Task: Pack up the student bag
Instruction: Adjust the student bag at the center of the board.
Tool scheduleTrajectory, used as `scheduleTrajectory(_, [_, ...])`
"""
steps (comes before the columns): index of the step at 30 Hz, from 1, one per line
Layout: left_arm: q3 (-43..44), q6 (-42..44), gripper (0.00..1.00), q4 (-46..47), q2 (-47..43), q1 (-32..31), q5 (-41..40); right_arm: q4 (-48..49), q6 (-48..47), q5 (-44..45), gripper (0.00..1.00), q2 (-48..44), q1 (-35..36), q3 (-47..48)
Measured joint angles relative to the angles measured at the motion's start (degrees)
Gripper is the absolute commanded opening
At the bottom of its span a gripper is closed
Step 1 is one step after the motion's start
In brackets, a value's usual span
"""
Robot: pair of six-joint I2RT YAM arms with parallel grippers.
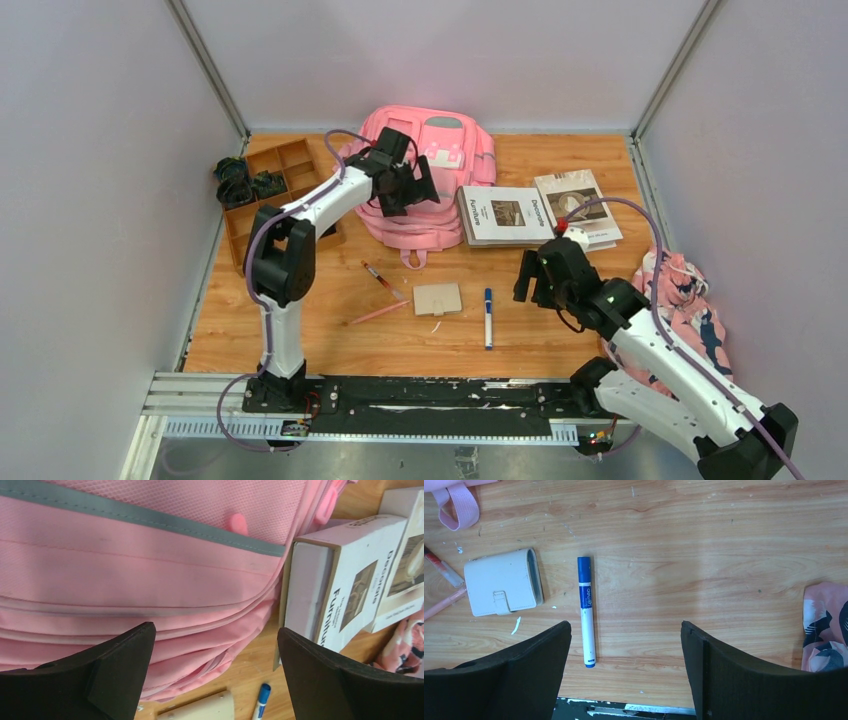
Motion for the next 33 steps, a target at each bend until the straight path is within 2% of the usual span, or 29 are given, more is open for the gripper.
scheduleTrajectory(9, [-3.04,-3.10,0.99,6.54,-0.02,-0.04,-2.27,-0.42,-0.02,0.02,0.84,-1.31,0.00,-0.20])
scheduleTrajectory(15, [-8.70,-2.58,0.99,11.06,-5.27,-0.02,-7.26,-0.48,0.00,0.07,0.84,-2.25,0.00,-1.11])
scheduleTrajectory(16, [-8.79,-2.16,0.98,11.50,-6.03,-0.02,-7.69,-0.55,0.00,0.04,0.84,-2.25,0.00,-1.20])
scheduleTrajectory(18, [-8.79,-0.87,0.86,12.44,-7.58,0.00,-8.00,-0.61,0.00,0.04,0.84,-2.23,0.00,-1.22])
scheduleTrajectory(19, [-8.79,-0.46,0.84,12.63,-8.04,0.00,-7.91,-0.59,0.00,0.04,0.84,-2.23,0.02,-1.22])
scheduleTrajectory(23, [-12.24,5.38,0.84,14.69,-11.23,-0.20,-4.44,-0.63,0.00,0.00,0.84,-2.03,0.00,-1.22])
scheduleTrajectory(27, [-16.41,14.05,0.85,12.59,-13.86,-1.18,-2.19,-0.85,0.00,0.00,0.84,-2.12,0.00,-1.22])
scheduleTrajectory(33, [-16.72,22.18,0.67,8.83,-12.74,-1.88,-2.21,-0.81,0.04,-0.46,0.83,-1.75,0.02,-1.20])
